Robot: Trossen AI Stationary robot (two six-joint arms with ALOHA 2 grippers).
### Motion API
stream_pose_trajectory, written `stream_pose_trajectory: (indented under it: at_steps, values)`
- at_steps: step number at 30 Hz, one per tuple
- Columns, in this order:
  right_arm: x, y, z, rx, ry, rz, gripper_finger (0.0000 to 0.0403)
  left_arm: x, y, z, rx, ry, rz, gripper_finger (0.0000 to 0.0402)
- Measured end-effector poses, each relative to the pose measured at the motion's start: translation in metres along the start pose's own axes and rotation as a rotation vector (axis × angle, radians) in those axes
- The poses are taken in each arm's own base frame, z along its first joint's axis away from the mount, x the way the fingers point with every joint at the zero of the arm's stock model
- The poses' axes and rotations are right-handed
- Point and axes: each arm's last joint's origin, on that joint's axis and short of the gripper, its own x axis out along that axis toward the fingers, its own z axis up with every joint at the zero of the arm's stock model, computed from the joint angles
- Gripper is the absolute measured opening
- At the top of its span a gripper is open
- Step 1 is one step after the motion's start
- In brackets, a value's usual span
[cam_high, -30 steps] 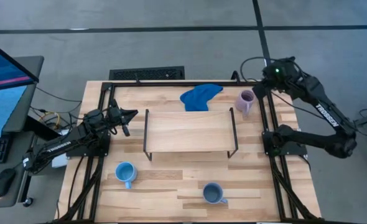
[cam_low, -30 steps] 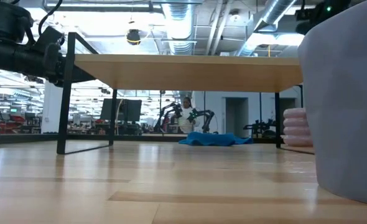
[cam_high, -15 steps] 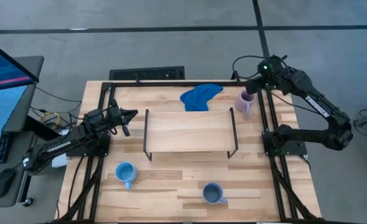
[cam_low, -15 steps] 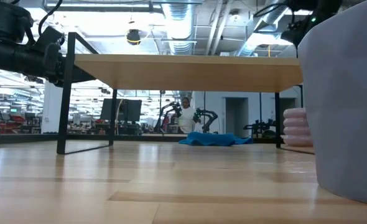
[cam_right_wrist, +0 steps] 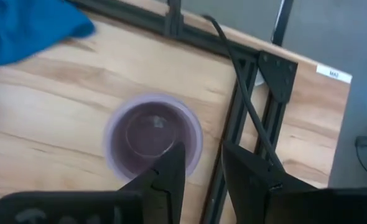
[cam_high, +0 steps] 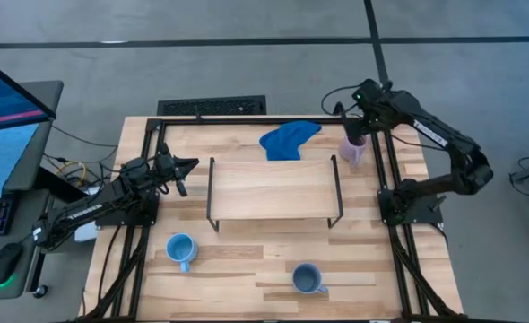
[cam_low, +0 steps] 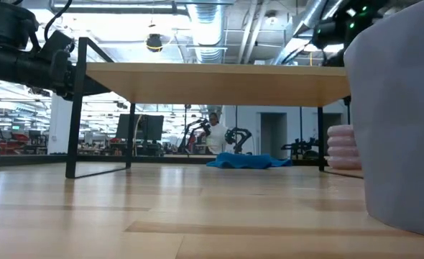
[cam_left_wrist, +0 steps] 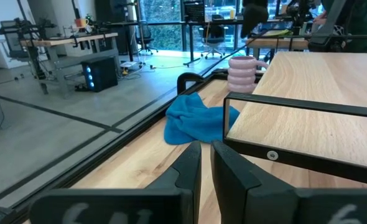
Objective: Stack small to large cups/mugs on shelf
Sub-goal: Put the violet mug on the shelf
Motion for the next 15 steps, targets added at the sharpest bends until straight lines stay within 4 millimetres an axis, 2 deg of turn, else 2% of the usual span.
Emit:
stream_pose_trajectory:
  at_steps: [15]
  values:
    - [0.051,0.020,0.019,-0.075,0.157,-0.041,0.0127,0.000,0.000,0.000,0.000,0.000,0.000,0.0027]
